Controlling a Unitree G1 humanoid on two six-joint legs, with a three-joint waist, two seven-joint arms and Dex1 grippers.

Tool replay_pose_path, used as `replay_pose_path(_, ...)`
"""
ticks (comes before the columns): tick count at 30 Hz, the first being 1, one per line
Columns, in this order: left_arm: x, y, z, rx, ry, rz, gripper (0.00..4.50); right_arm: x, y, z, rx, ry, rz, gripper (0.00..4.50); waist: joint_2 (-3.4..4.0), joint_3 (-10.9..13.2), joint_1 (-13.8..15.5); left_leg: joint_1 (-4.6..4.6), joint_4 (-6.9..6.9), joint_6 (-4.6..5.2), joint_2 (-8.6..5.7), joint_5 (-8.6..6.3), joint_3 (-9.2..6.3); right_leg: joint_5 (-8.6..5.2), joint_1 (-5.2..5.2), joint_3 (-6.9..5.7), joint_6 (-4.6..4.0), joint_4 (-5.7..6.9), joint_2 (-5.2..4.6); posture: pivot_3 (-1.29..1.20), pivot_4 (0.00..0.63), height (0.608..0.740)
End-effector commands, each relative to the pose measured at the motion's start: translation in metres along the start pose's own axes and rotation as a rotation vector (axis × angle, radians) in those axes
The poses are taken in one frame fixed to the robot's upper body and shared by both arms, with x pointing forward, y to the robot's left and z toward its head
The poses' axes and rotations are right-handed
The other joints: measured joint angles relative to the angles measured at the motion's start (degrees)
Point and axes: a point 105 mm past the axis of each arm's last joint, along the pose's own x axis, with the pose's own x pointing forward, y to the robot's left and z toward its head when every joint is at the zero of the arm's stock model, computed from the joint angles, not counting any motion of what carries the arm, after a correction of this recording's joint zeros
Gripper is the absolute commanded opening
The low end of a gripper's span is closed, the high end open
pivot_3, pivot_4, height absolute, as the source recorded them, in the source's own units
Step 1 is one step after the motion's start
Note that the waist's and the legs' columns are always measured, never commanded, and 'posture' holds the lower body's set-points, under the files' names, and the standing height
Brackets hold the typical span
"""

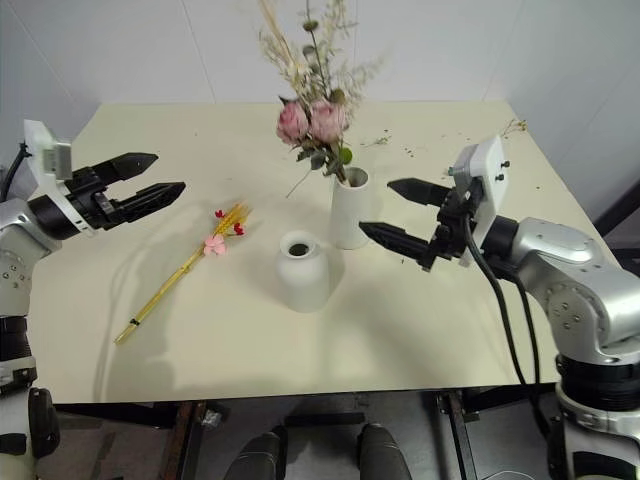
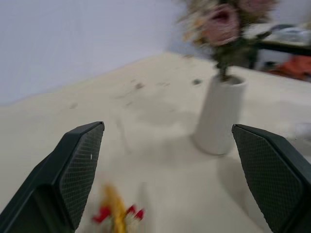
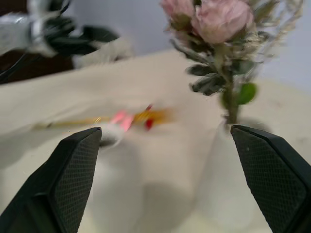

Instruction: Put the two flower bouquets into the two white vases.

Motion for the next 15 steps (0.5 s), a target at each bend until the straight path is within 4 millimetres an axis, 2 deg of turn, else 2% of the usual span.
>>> replay_pose_path(1, 0.002, 0.000, -0.009, 0.024, 0.140, 0.081, 4.50, -0.010, 0.018, 0.010, -0.011, 0.017, 0.095, 4.49, -0.01, 0.00, 0.13, 0.00, 0.00, 0.00, 0.00, 0.00, 0.00, 0.00, 0.00, 0.00, 0.00, 0.00, 0.00, 0.00, 0.150, 0.740)
replay_pose_path(3, 0.003, -0.002, -0.018, 0.012, 0.226, 0.101, 4.50, -0.014, 0.021, 0.007, -0.005, 0.049, 0.116, 4.49, -0.02, 0.00, 0.30, 0.00, 0.03, 0.00, 0.00, 0.00, 0.00, 0.00, 0.01, 0.00, -0.01, -0.01, 0.01, 0.00, 0.150, 0.740)
replay_pose_path(7, -0.001, -0.006, -0.033, -0.001, 0.395, 0.113, 4.50, -0.017, 0.016, 0.005, -0.008, 0.062, 0.088, 4.49, -0.03, 0.00, 0.29, 0.00, 0.04, -0.01, 0.00, -0.01, 0.03, 0.00, 0.02, 0.01, -0.01, -0.07, 0.01, 0.00, 0.150, 0.740)
replay_pose_path(15, -0.019, -0.004, -0.059, -0.006, 0.709, 0.141, 4.50, -0.019, 0.021, -0.002, 0.060, 0.055, 0.077, 4.49, -0.04, 0.01, 0.78, -0.02, 0.00, -0.04, 0.00, -0.04, 0.04, -0.07, 0.01, 0.01, -0.14, -0.20, 0.00, 0.00, 0.150, 0.740)
